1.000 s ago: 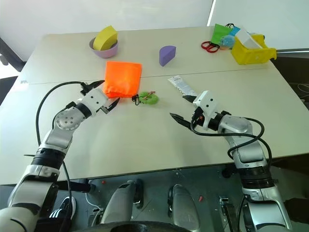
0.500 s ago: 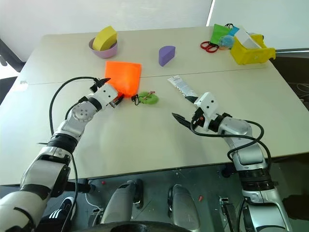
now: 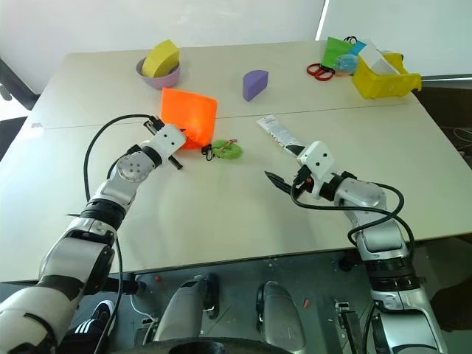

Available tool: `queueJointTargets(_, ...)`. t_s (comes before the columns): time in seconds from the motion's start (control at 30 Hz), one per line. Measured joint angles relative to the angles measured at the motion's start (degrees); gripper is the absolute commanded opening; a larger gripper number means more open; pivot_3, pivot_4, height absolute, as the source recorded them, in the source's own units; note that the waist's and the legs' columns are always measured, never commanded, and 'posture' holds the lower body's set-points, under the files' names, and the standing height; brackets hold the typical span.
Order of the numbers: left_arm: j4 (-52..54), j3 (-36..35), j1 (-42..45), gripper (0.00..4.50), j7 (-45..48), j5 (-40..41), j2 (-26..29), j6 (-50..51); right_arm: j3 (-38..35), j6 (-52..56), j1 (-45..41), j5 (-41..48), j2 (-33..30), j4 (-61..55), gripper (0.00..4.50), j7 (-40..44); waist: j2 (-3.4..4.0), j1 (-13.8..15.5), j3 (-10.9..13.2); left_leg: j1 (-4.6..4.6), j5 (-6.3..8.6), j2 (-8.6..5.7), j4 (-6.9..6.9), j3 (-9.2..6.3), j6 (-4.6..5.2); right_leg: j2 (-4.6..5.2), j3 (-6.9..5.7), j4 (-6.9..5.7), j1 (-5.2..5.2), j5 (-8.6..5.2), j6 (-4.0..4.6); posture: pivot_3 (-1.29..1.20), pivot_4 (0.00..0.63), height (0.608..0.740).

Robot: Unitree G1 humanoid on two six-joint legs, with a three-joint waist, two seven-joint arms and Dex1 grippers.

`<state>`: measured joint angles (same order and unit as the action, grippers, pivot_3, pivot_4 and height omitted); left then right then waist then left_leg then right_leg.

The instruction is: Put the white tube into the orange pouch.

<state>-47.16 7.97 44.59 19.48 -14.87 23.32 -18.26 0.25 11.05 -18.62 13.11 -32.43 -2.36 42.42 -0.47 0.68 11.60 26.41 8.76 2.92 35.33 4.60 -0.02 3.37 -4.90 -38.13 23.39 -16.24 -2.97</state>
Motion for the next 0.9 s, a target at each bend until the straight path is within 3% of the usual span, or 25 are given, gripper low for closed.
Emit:
queueJointTargets(0.2,20.4,-1.8,-9.3,0.01,9.7,7.2,1.7,12.0,0.0,-1.3,-0.2,-1.2,0.0,0.7,4.50,-0.5,0.00,-0.1,0.0,-0.02,-0.01,0.03,0.00,-0.01,-0.01,0.04,0.01,-0.04,-0.01,0.00,0.01,0.00,0.150,0.740)
queueJointTargets(0.43,45.7,-3.1,-18.9,0.01,18.6,13.9,7.7,30.1,0.0,-2.4,-1.0,-1.8,0.1,2.7,4.50,-0.5,0.02,-0.2,0.0,-0.10,0.00,0.03,0.01,-0.01,-0.01,0.07,0.07,-0.04,-0.06,0.01,0.03,0.00,0.150,0.740)
queueJointTargets(0.9,72.6,-6.3,-25.1,0.01,26.7,30.6,13.2,55.5,0.3,-4.1,-2.4,-2.8,0.2,5.1,4.50,-0.3,0.02,-0.1,0.0,-0.10,0.00,0.02,0.01,-0.02,-0.01,0.09,0.16,-0.03,-0.07,0.01,0.04,0.00,0.150,0.740)
